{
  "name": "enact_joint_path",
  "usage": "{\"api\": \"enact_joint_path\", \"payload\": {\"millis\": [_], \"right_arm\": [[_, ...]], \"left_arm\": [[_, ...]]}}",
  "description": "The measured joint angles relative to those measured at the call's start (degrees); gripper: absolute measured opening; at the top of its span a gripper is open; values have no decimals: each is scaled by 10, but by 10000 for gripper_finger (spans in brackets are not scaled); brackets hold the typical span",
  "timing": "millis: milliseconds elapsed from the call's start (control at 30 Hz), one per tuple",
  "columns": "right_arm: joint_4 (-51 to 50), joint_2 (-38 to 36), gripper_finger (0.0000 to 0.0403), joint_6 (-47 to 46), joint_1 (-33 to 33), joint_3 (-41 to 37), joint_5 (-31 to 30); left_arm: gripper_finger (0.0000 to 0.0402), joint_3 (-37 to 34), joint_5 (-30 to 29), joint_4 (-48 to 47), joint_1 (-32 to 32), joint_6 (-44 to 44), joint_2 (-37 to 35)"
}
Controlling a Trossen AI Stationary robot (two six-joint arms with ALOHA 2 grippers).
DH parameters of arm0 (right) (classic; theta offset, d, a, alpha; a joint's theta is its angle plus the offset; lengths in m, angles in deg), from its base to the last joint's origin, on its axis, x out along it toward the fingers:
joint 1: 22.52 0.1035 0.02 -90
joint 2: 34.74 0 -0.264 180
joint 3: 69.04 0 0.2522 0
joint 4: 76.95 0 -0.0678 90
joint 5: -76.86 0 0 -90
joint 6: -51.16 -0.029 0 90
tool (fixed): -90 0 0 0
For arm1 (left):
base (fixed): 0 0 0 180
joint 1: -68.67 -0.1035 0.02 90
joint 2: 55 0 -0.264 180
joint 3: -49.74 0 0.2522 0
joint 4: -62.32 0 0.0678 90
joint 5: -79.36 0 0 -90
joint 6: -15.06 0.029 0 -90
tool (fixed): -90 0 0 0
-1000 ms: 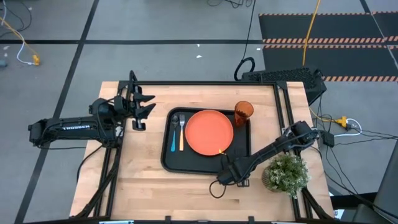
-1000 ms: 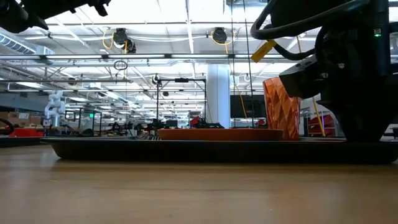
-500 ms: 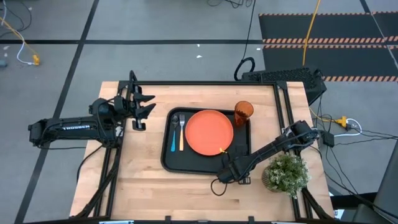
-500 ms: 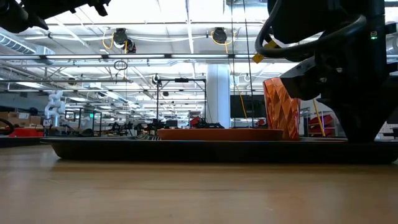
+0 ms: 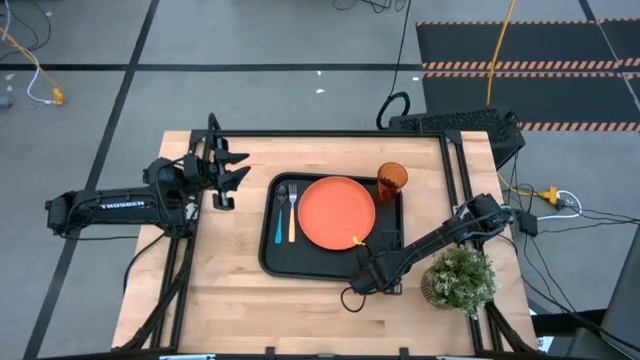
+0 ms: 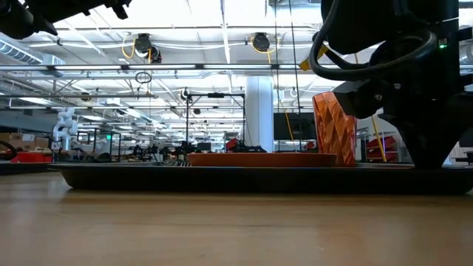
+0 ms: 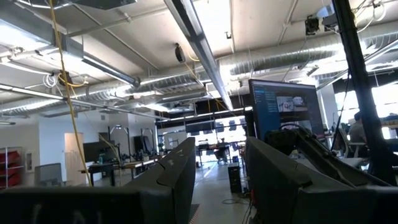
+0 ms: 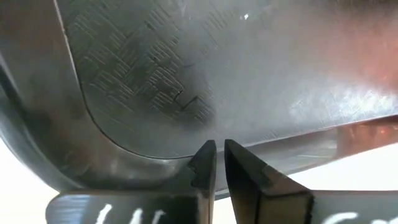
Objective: Pick and place plate/cup/fork/spoon on tray
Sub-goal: Adjust the black serving tray
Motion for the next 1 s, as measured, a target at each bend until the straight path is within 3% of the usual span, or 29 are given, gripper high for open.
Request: {"api": "enact_joint_path", "payload": {"millis": [267, 533, 800, 1000], "right_arm": [[-1, 0, 26, -18, 0, 0, 6], [-17, -11, 26, -68, 6, 0, 53], [15, -108, 26, -147, 5, 1, 59], [86, -197, 25, -146, 5, 1, 30]], "left_arm": [[143, 0, 0, 0, 0, 0, 0], [143, 0, 0, 1, 0, 4, 0], [143, 0, 0, 0, 0, 19, 0], [143, 0, 0, 0, 0, 19, 0]]}}
